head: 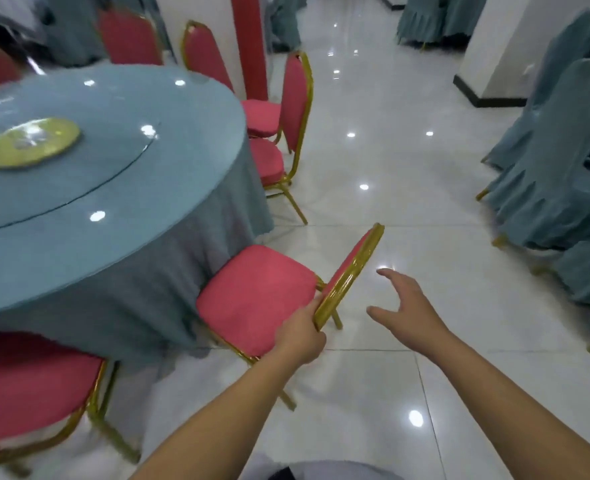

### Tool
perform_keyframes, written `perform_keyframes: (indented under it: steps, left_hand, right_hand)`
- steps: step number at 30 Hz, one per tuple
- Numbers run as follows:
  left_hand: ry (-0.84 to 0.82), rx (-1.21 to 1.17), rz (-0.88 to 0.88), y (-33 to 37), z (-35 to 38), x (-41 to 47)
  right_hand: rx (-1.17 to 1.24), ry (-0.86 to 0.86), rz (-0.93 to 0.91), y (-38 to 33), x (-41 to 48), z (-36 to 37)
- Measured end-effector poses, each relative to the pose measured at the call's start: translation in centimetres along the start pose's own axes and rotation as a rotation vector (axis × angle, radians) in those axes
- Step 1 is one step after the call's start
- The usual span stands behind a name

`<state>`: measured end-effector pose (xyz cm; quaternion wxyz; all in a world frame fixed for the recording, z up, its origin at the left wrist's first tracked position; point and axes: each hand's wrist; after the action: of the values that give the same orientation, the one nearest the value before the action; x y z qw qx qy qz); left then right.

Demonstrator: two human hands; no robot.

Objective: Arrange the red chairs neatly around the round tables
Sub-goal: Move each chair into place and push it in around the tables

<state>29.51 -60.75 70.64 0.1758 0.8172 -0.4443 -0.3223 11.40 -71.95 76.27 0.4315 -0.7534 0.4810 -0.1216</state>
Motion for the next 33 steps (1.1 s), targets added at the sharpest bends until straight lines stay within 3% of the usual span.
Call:
perform_keyframes:
  steps: [6,12,19,26,33]
  left_hand:
    - [0.105,-0.082,-0.180,-2.0,-1.0,-5.8]
    - [0.119,-0.002,-0.397,-6.5,0.9,-18.2]
    - [0.280,-0.091,-0.550,-9.0,1.8,-23.8]
    - [0.352,-0.209,-0.591,-10.4,-2.6,-18.8]
    - [0.315,-0.194,-0.624,-14.7,-9.2,-13.1]
  right_hand:
    - [-0.417,-0.249,-0.215,0.2,4.7,-2.2]
    - [-0.514,-0.529,-0.311,1.8,1.1,4.0]
    - [-0.499,-0.543,-0.375,-0.1,-2.8,8.3]
    - [-0.480,-0.574,-0.389,-4.7,3.3,11.1]
    - [-0.643,-0.524,-0.258,-11.8,10.0,15.7]
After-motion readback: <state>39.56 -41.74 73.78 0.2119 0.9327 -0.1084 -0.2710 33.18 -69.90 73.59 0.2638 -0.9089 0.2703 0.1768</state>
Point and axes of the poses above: each hand's wrist, its own x-axis towards the middle knuckle, its own z-axis out of the palm, y = z × x, and after that the axes turned 3 degrees about x, right-handed
